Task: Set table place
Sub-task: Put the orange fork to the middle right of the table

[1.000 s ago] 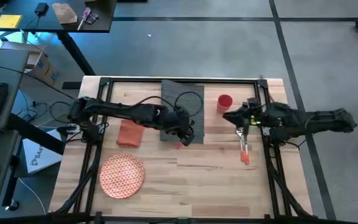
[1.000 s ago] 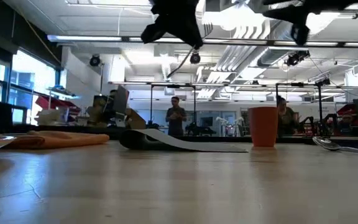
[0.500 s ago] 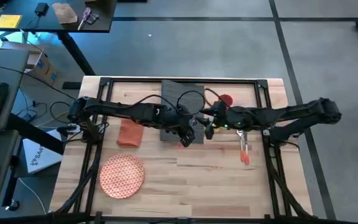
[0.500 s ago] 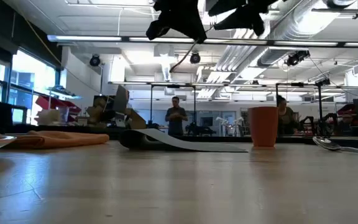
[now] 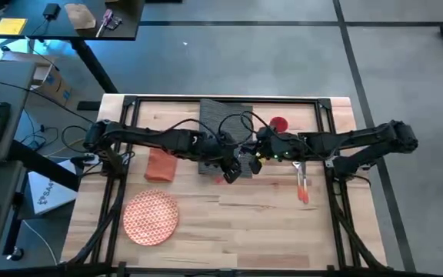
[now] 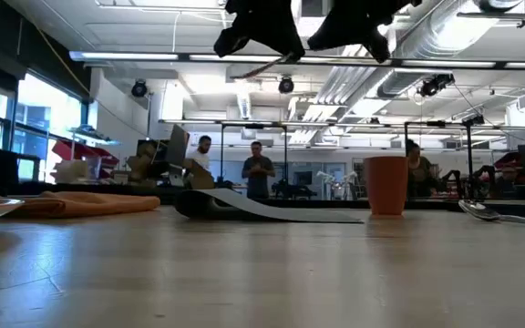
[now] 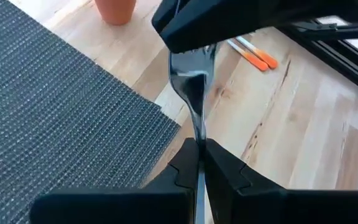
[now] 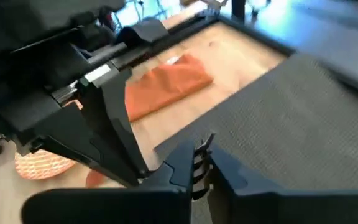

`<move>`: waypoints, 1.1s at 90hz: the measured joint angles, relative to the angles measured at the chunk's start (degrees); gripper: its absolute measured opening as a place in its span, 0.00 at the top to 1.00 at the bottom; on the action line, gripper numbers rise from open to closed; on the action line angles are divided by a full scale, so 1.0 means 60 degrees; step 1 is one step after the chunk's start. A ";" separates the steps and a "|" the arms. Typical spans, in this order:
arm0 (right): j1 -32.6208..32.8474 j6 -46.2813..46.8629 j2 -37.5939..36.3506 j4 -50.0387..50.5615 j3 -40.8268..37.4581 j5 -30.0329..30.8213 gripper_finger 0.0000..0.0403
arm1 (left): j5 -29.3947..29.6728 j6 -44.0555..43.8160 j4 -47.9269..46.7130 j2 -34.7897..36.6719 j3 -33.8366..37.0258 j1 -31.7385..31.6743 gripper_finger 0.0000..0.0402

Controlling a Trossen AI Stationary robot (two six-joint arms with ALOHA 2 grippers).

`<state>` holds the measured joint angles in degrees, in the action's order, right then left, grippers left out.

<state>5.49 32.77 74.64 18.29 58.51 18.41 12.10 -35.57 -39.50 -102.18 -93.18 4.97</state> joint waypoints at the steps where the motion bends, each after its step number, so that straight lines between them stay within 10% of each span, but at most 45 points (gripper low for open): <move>1: -0.0002 0.0030 -0.0002 0.0080 0.0002 -0.0061 0.99 | -0.0007 0.0014 -0.0005 -0.0003 0.0003 0.0000 0.99; 53: -0.0672 -0.1073 -0.1744 0.3781 -0.3660 -0.4357 1.00 | -0.0189 -0.0034 -0.0733 0.0021 0.0115 -0.0018 0.73; 99: -0.1983 -0.1222 -0.2556 0.4146 -0.5316 -0.3431 0.92 | -0.1566 -0.1343 -0.2456 0.0013 0.0111 -0.0034 0.73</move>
<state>-6.41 25.44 59.31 43.16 26.61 -2.17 2.71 -43.62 -54.23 -102.10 -92.51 4.77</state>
